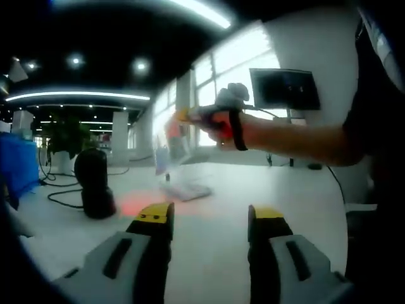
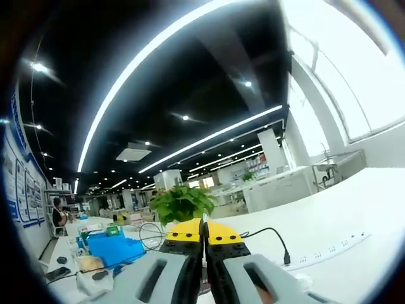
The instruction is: Clip sheet goods on table flip sheet goods clip sheet goods scan sheet goods put sheet goods back to table
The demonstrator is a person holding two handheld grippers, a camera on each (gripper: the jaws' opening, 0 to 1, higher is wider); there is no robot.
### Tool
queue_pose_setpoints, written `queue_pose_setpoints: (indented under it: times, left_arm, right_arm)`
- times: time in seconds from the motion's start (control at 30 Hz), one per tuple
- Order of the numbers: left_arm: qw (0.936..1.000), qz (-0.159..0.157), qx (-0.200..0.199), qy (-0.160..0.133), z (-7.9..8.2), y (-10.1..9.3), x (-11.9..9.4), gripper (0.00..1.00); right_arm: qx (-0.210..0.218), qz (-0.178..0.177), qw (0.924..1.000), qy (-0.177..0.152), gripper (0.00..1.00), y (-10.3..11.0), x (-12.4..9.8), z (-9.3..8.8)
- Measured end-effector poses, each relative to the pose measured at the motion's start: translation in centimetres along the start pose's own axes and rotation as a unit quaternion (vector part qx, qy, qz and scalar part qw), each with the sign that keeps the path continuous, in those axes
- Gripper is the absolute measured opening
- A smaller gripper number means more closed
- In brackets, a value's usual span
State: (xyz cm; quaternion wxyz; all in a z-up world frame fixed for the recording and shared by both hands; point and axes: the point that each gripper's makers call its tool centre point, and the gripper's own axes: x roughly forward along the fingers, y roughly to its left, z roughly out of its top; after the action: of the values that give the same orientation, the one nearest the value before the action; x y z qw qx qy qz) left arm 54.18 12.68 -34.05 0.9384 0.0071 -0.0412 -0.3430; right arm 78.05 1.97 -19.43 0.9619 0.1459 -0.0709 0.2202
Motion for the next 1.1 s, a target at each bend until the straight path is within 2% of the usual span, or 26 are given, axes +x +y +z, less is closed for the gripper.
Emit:
queue_pose_setpoints:
  times: [0.37, 1.1]
  left_arm:
    - [1.0, -0.004, 0.0, -0.001, 0.0, -0.1, -0.1, 0.39]
    - [0.9999, -0.01, -0.003, -0.005, 0.1, -0.3, -0.1, 0.38]
  right_arm:
    - [-0.015, -0.009, 0.9996, -0.022, 0.0, 0.6, 1.1, -0.5]
    - [-0.021, -0.014, 0.9994, -0.024, 0.0, 1.2, 2.9, -2.3]
